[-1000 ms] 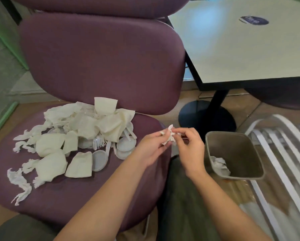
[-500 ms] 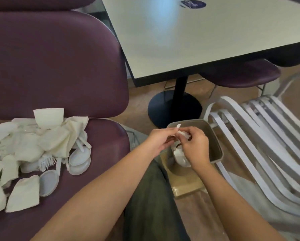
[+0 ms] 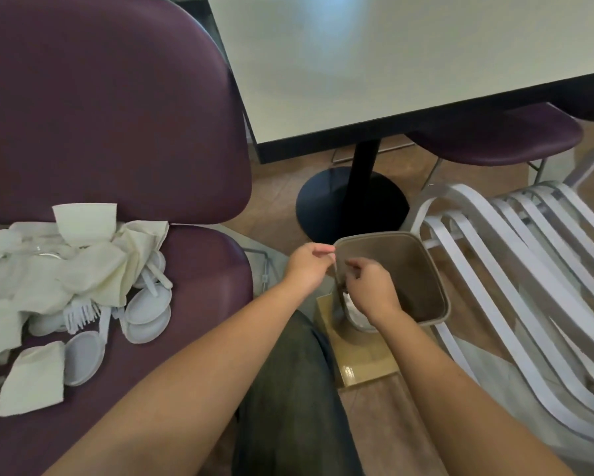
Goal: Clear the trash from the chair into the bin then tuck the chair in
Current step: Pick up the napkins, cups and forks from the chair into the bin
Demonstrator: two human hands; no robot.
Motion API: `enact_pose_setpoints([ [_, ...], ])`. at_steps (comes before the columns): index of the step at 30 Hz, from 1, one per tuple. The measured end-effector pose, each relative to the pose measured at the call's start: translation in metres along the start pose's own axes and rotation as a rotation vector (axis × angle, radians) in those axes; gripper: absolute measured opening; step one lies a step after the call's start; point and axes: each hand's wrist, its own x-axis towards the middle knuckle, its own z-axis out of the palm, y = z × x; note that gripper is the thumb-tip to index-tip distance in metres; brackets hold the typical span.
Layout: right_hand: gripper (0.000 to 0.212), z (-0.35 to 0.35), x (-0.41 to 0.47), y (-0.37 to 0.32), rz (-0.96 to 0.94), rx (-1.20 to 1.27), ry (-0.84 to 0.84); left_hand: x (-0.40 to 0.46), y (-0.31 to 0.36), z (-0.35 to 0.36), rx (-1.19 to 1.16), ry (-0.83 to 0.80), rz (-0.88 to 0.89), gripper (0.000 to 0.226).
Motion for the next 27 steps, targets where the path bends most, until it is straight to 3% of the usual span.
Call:
enact_pose_setpoints([
  [5, 0.025, 0.017, -0.009, -0.055, -0.173, 0.059, 0.026, -0.021, -0.006, -0.048, -0.012, 0.093, 0.119, 0.014],
  [11, 0.016, 0.061, -0.032, -0.102, -0.204, 0.075, -0.044, -0.063, -0.038, -0.124, 0.114, 0.322, 0.217, 0.016],
  [16, 0.017, 0.102, -0.056, -0.132, -0.207, -0.010, -0.109, -0.092, -0.091, -0.185, 0.326, 0.492, 0.135, 0.018],
  [22, 0.018, 0.145, -0.072, -0.157, -0.308, -0.209, -0.143, -0.119, -0.136, -0.214, 0.702, 0.617, 0.091, 0.037],
  [27, 0.029, 0.171, -0.074, -0.173, -0.360, -0.351, -0.137, -0.118, -0.147, -0.229, 0.773, 0.620, 0.098, 0.052],
])
